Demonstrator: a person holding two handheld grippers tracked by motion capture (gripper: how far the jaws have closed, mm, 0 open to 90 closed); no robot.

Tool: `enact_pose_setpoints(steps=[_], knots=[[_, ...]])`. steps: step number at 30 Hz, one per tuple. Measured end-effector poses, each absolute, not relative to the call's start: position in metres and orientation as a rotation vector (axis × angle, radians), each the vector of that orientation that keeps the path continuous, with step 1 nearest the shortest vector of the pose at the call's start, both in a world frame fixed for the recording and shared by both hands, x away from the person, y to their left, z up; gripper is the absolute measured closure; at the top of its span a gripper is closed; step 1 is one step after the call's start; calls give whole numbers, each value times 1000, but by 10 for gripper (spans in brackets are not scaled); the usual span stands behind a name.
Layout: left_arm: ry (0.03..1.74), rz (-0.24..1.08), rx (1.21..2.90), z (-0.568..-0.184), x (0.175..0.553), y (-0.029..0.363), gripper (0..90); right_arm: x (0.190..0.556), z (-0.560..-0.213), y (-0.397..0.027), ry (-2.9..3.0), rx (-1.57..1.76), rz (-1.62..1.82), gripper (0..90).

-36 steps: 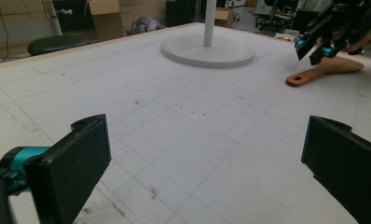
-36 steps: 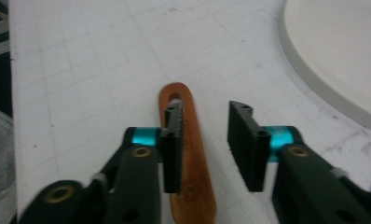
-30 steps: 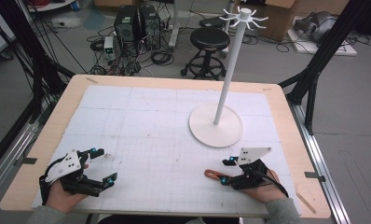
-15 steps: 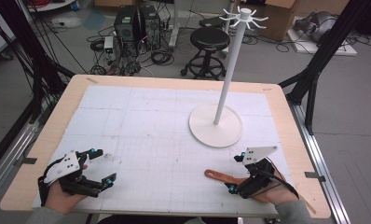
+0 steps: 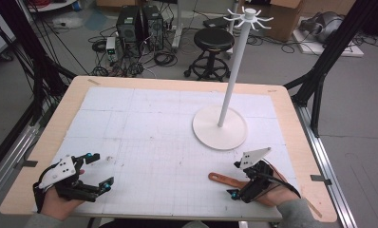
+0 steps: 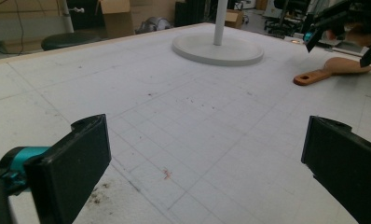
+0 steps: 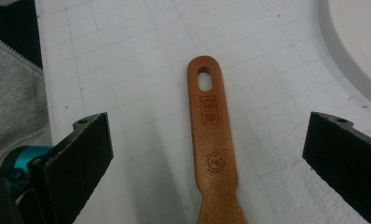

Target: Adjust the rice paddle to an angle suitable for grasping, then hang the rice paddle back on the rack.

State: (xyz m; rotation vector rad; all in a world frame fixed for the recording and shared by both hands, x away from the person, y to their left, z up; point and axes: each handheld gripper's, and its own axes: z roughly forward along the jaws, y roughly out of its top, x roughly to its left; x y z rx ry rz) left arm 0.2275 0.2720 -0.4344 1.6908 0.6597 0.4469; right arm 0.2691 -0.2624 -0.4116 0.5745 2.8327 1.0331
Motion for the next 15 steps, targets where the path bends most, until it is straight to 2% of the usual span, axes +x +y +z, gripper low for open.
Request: enact_pose_setpoints(steps=[7, 10, 15], knots=[[659, 461, 1692, -433, 222, 272, 18, 268, -411, -261, 2865, 507, 1005, 74], [666, 461, 1694, -434, 222, 273, 18, 270, -410, -261, 2884, 496, 946, 148], [666, 456, 1692, -434, 221, 274, 18, 272, -410, -260, 2896, 515, 862, 159]])
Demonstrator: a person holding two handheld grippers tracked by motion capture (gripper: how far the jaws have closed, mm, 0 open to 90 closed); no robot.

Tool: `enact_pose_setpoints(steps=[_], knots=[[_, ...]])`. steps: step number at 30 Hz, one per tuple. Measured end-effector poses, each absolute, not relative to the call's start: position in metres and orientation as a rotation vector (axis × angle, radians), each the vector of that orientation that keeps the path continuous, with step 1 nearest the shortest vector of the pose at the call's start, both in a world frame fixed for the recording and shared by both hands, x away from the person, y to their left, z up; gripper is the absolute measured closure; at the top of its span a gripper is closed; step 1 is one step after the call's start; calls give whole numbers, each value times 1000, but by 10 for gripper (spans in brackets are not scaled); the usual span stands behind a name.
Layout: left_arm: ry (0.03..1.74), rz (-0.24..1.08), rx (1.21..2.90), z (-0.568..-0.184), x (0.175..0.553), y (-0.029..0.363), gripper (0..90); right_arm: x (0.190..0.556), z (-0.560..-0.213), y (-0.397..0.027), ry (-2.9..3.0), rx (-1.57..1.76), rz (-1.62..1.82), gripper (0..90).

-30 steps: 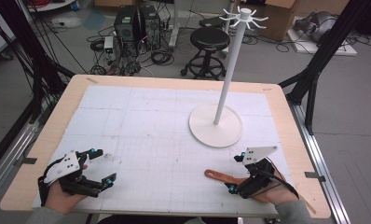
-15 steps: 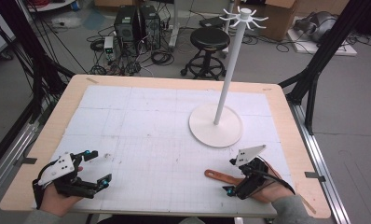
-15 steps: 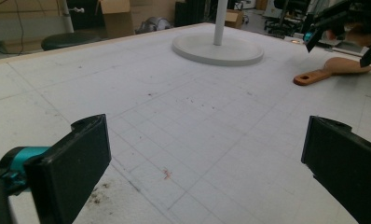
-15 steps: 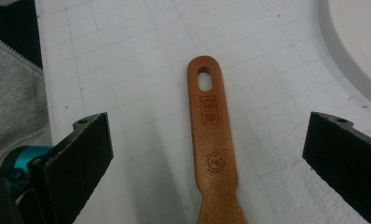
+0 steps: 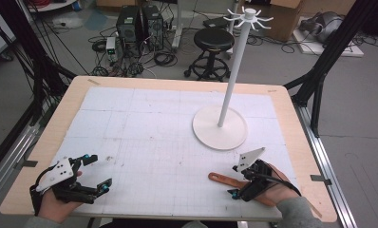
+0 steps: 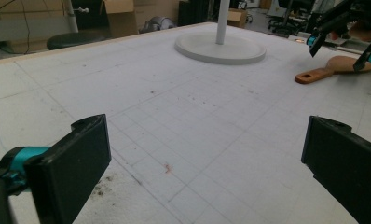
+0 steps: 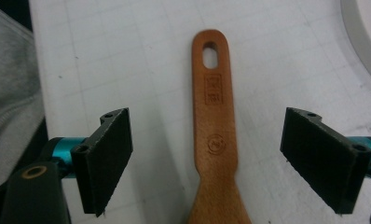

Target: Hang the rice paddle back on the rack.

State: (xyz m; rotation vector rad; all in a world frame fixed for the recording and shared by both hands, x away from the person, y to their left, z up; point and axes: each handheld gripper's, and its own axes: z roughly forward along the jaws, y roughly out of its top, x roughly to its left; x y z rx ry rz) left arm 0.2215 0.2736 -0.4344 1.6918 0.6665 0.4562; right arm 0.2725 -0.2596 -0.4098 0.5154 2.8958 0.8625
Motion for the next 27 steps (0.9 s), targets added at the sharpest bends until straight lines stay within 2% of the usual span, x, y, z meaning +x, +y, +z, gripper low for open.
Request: enact_pose_setpoints(steps=[8, 13, 16, 27], knots=[[672, 460, 1694, -435, 221, 274, 18, 277, -410, -259, 2918, 548, 801, 208], [672, 459, 1697, -435, 222, 272, 18, 277, -411, -258, 2942, 559, 749, 276], [667, 464, 1705, -435, 222, 272, 18, 276, -410, -257, 2957, 570, 726, 352], [669, 465, 1708, -435, 221, 273, 18, 278, -412, -250, 2986, 573, 622, 468]])
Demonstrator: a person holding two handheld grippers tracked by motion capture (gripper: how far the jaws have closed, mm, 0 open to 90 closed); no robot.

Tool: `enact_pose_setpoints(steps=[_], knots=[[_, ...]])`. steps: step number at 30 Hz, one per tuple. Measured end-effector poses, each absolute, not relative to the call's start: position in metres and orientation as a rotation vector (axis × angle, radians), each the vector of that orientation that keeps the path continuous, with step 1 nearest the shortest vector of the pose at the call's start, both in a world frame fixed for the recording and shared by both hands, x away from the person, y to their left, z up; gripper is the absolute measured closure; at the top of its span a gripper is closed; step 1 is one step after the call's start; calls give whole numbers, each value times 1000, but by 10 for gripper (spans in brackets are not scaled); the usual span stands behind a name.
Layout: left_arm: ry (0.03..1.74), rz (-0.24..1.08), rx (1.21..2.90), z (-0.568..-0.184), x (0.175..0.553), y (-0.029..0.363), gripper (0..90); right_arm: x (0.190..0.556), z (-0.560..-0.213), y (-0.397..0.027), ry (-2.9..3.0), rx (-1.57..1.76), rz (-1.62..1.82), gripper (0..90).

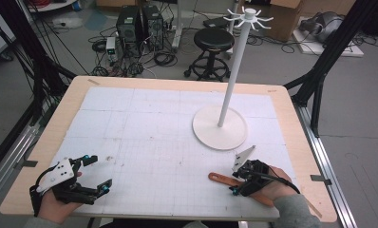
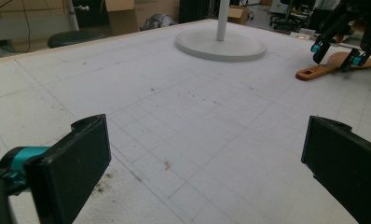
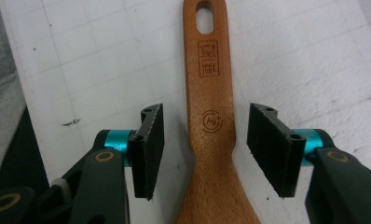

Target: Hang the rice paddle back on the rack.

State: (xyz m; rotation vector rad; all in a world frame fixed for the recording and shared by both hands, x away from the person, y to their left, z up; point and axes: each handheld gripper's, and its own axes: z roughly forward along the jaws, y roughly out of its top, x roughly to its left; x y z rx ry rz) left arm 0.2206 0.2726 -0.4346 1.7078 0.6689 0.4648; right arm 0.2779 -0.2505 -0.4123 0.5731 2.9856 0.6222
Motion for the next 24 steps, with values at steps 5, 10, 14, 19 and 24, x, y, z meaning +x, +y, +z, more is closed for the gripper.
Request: enact_pose_setpoints(steps=[5, 10, 14, 19, 24], knots=[[671, 468, 1706, -434, 219, 274, 18, 279, -412, -247, 2988, 560, 588, 523], [675, 467, 1706, -434, 219, 275, 18, 281, -413, -244, 2991, 552, 559, 535], [678, 465, 1703, -434, 218, 275, 18, 282, -413, -243, 2992, 556, 551, 560], [679, 468, 1702, -434, 218, 275, 18, 282, -413, -242, 2986, 566, 543, 579], [681, 468, 1702, -435, 218, 275, 18, 280, -413, -240, 2994, 530, 528, 634]])
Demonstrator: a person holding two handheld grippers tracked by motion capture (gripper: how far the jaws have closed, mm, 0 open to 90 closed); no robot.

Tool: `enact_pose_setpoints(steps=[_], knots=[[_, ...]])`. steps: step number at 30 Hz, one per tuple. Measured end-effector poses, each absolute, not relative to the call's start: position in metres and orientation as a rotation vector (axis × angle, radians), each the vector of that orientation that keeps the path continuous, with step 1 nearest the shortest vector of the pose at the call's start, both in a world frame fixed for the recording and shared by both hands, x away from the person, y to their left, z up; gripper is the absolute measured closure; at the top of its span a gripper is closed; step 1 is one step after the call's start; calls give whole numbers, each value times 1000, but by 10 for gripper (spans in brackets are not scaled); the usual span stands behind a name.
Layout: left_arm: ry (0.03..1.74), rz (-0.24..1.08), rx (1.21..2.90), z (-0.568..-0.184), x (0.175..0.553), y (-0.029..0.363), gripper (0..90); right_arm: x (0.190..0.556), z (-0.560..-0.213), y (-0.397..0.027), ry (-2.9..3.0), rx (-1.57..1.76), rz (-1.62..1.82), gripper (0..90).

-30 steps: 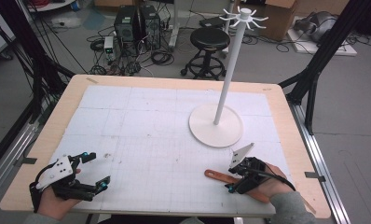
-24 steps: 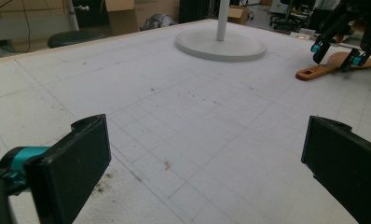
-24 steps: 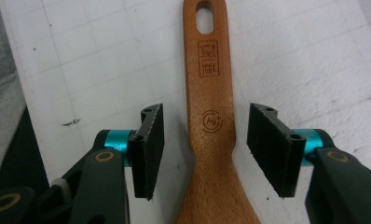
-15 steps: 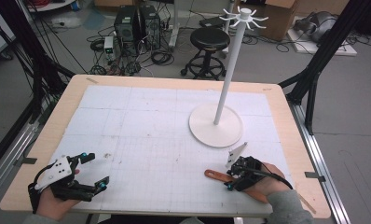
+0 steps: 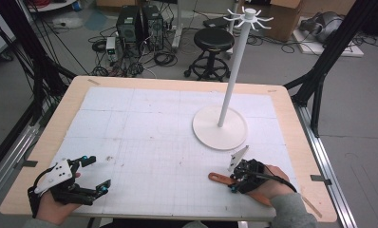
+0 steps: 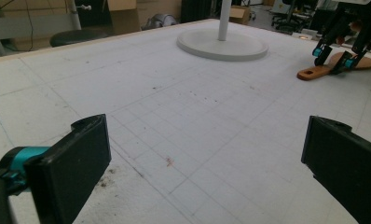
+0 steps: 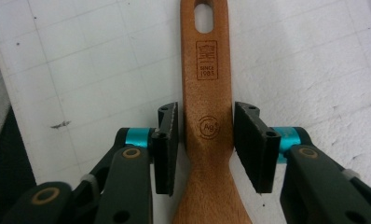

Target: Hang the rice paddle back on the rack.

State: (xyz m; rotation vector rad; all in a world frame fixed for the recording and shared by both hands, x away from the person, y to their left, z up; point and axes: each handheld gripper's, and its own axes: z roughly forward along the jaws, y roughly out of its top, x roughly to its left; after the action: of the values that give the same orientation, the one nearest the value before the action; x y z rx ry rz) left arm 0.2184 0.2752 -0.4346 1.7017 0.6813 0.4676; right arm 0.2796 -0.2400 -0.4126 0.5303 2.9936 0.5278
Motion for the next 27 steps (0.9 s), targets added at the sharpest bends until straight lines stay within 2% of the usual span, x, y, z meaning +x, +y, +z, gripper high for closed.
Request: enact_pose_setpoints(steps=[16, 27], knots=[[678, 468, 1710, -435, 219, 274, 18, 277, -411, -242, 2966, 533, 552, 644], [673, 461, 1717, -435, 222, 272, 18, 268, -387, -261, 2805, 548, 774, 644]])
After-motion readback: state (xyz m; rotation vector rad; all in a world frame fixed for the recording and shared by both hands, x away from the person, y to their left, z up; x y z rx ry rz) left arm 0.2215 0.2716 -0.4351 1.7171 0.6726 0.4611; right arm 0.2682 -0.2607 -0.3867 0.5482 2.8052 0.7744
